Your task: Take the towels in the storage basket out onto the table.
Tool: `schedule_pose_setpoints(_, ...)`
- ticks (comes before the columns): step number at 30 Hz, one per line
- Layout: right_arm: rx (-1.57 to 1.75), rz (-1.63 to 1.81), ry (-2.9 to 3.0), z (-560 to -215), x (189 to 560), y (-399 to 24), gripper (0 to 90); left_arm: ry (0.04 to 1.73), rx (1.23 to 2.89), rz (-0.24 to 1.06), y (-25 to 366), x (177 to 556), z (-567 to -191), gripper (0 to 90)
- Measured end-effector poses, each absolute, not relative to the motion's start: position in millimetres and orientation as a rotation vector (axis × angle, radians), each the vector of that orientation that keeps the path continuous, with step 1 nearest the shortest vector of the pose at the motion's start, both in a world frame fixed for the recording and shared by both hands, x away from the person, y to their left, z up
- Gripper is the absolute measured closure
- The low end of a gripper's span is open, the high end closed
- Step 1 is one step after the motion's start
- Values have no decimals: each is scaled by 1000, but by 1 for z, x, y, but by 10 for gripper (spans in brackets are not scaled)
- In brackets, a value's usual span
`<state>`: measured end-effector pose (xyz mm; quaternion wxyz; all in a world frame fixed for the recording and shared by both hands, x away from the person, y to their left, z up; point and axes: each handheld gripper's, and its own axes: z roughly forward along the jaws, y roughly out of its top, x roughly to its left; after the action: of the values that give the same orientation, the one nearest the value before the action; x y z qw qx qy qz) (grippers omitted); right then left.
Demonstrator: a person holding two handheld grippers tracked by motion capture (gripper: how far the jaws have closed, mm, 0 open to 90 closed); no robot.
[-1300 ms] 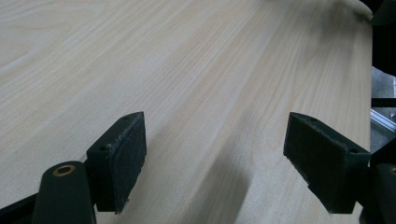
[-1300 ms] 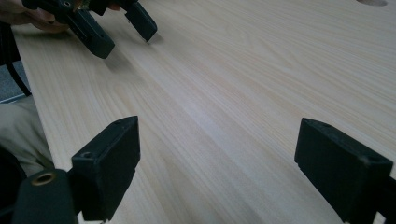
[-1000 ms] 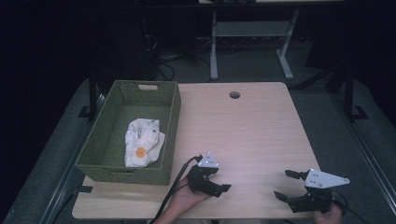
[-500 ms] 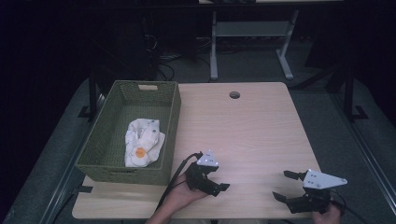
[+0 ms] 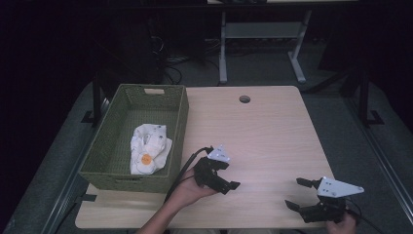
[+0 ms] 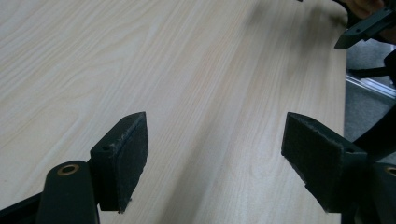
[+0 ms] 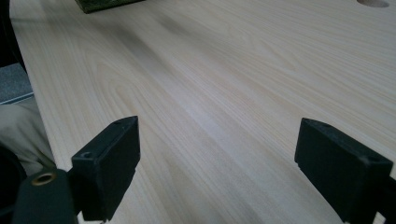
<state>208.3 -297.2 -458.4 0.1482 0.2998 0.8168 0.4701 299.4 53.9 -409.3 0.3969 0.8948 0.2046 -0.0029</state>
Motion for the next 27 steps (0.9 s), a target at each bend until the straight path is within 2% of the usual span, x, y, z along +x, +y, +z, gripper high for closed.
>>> schedule_pose_setpoints(12, 861, 1353, 2344, -458, 208, -298, 138, 476, 2305, -44, 64, 314, -381, 224)
schedule_pose_setpoints(27, 854, 1354, 2347, -458, 208, -299, 138, 477, 2267, -129, 103, 344, -345, 233)
